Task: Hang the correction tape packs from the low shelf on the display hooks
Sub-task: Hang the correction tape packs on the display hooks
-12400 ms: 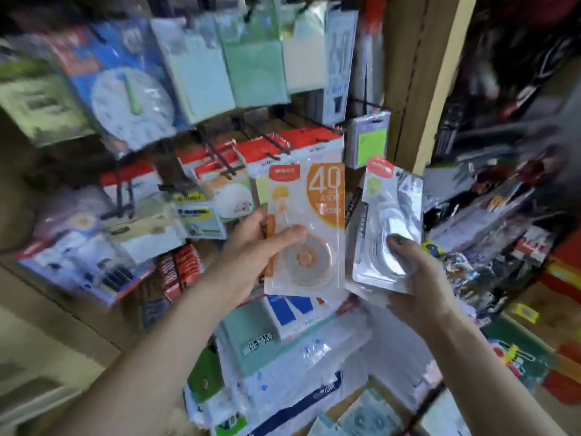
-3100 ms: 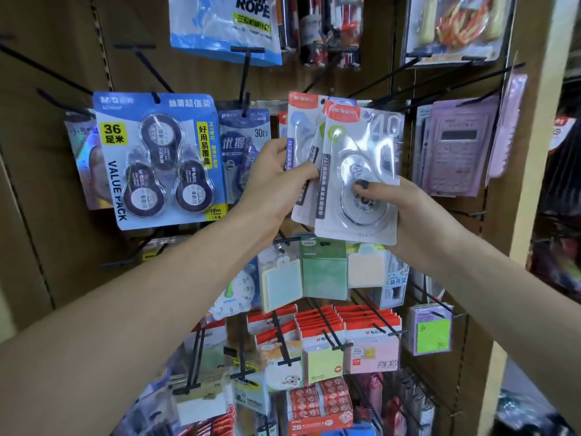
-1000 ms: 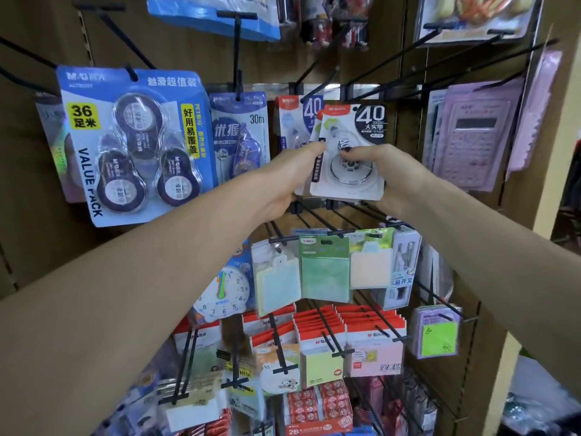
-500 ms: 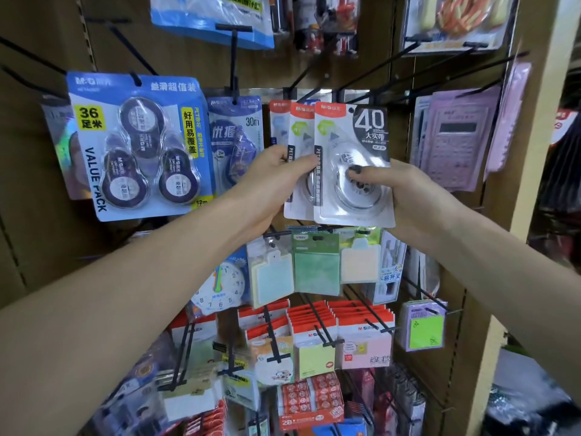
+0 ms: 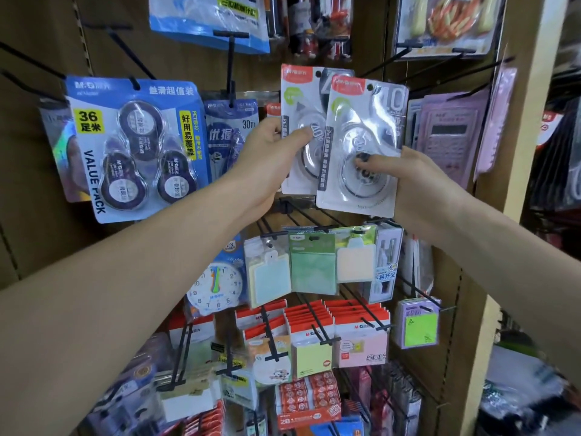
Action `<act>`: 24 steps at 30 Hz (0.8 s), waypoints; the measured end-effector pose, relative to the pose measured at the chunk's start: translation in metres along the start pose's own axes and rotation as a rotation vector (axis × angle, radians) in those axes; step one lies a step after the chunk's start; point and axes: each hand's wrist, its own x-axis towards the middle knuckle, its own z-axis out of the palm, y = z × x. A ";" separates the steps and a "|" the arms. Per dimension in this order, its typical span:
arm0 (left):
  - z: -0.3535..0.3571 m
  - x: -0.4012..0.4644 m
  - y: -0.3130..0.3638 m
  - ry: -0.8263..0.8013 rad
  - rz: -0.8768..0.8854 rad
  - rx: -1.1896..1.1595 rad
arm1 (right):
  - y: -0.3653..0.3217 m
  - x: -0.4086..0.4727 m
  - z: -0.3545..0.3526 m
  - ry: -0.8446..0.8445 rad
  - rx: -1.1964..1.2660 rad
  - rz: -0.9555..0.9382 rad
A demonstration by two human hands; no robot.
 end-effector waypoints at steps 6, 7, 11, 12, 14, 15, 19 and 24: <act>-0.001 -0.001 0.002 -0.014 -0.016 0.048 | 0.003 0.002 0.001 0.028 0.001 0.034; -0.002 -0.002 0.002 -0.015 -0.015 0.073 | 0.004 0.002 0.001 0.033 0.000 0.035; -0.004 -0.001 -0.002 0.005 -0.004 0.131 | 0.008 0.002 0.000 0.073 -0.006 0.020; -0.004 0.002 -0.005 0.013 -0.001 0.137 | 0.008 0.003 0.000 0.070 -0.005 0.025; -0.003 0.008 -0.009 0.041 -0.006 0.171 | 0.008 0.008 -0.001 0.075 -0.008 0.048; -0.003 0.011 -0.010 0.051 -0.014 0.204 | 0.009 0.011 0.000 0.086 -0.018 0.062; 0.000 0.024 -0.015 0.024 -0.096 0.327 | 0.013 0.030 0.003 0.129 -0.020 0.116; 0.002 0.040 -0.019 0.015 -0.203 0.400 | 0.023 0.072 0.002 0.157 -0.013 0.139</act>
